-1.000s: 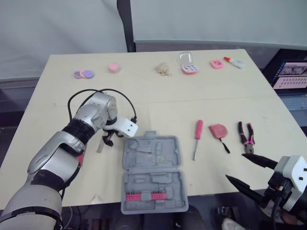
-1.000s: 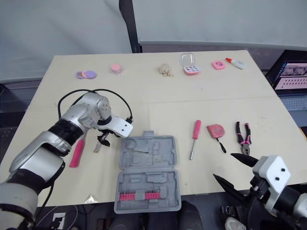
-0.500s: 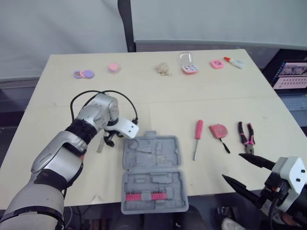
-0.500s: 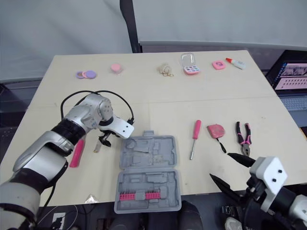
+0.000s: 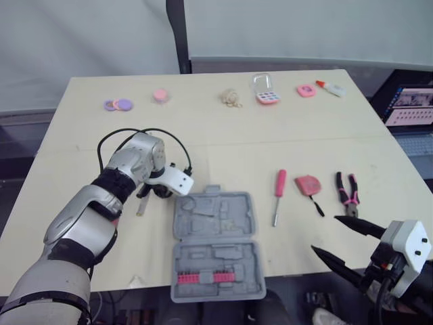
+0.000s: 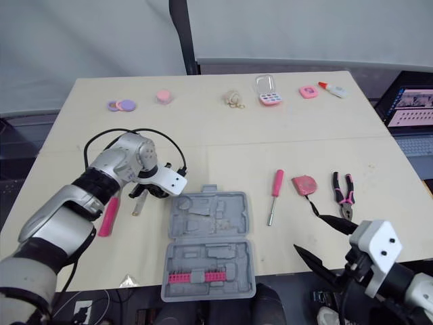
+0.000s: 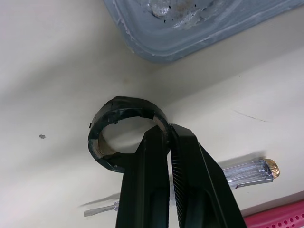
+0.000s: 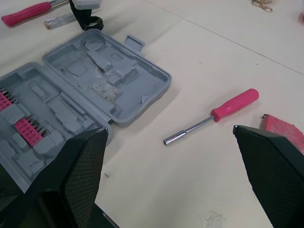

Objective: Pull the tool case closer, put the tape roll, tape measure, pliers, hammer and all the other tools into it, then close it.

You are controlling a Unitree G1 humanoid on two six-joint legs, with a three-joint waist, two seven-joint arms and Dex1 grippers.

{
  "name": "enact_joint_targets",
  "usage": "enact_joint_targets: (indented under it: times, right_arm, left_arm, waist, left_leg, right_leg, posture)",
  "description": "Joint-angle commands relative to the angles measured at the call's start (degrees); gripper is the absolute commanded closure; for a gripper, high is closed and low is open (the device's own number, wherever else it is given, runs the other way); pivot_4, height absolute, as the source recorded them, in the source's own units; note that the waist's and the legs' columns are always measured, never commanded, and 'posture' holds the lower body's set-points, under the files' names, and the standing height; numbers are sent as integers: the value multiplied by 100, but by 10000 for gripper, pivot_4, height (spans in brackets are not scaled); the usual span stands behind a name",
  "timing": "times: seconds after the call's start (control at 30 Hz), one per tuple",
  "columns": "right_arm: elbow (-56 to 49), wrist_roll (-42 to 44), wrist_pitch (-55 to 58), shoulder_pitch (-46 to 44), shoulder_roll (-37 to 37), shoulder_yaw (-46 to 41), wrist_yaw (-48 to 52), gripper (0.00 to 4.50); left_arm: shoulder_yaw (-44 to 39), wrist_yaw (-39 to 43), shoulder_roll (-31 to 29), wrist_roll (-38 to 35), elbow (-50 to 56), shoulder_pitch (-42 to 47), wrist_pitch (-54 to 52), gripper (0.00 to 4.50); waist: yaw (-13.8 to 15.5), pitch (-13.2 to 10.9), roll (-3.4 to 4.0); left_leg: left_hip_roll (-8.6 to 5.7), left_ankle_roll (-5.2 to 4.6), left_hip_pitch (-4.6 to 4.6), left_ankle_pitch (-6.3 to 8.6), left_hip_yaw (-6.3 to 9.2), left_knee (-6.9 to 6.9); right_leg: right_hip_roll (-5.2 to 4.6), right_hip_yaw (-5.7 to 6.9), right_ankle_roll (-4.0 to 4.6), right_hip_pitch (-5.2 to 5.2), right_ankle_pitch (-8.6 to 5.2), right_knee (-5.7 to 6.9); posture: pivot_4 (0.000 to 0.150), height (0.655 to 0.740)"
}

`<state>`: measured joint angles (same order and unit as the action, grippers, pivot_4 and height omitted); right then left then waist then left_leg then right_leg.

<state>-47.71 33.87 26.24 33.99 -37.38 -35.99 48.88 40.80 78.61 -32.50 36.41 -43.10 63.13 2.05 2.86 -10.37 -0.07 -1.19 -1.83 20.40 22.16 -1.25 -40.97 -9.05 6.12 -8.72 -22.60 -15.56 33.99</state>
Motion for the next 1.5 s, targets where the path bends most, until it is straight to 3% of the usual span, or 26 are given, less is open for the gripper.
enact_joint_targets:
  times: [0.03, 0.27, 0.4, 0.5, 0.83, 1.0, 1.5]
  right_arm:
    - [-71, 33, -82, -8, -38, -55, -62, 0]
    - [-9, 107, -78, -12, -168, -246, 65, 0]
    - [70, 136, -62, -52, -291, -265, 120, 0]
    - [142, 164, -45, -113, -394, -272, 154, 0]
    - [249, 276, 37, -177, -664, -398, 288, 0]
    - [261, 321, 63, -104, -690, -554, 365, 0]
    - [156, 422, 161, 130, -640, -839, 396, 0]
  left_arm:
    - [-335, 95, -67, -97, 350, -8, -499, 44755]
    - [-1057, 1113, -712, -306, 2610, -640, -2680, 44755]
    - [-925, 1389, -1101, -516, 3759, -702, -3982, 44755]
    - [-793, 1388, -1058, -621, 4081, -535, -4714, 44755]
    - [-194, 1021, -930, -1924, 4837, -332, -6982, 44755]
    - [-37, 599, -920, -2427, 4899, -408, -7382, 44755]
    - [43, -234, -732, -3076, 4078, -506, -6606, 44755]
  waist:
    - [-1, 0, 0]
    - [-54, 1, 3]
    - [-37, 1, 2]
    - [8, 1, 3]
    - [-14, 1, 3]
    - [6, 1, 3]
    - [6, 1, 3]
  left_leg:
    - [0, 0, 0, 0, 0, 0]
    - [2, 1, 1, 1, 3, 1]
    - [1, 1, 0, 1, 36, -2]
    - [-1, 1, 0, 2, 54, -6]
    - [-2, -1, 0, 2, 58, -8]
    - [-2, -1, 0, 2, 59, -10]
    - [-6, -1, 0, 2, 58, -10]
  right_leg:
    - [0, 0, 0, 0, 0, 0]
    - [0, 0, 0, -1, 0, 0]
    - [0, -3, 0, 2, 0, 2]
    - [-2, -4, 0, 4, 0, 2]
    - [-3, -6, -3, 5, 2, 2]
    - [-4, -7, -3, 6, 2, 2]
    - [-6, -7, -3, 6, 2, 2]
  posture:
    - [1500, 7287]
    - [1500, 7287]
    - [1500, 7287]
    - [1500, 7287]
    - [1500, 7287]
    - [1500, 7287]
    - [1500, 7287]
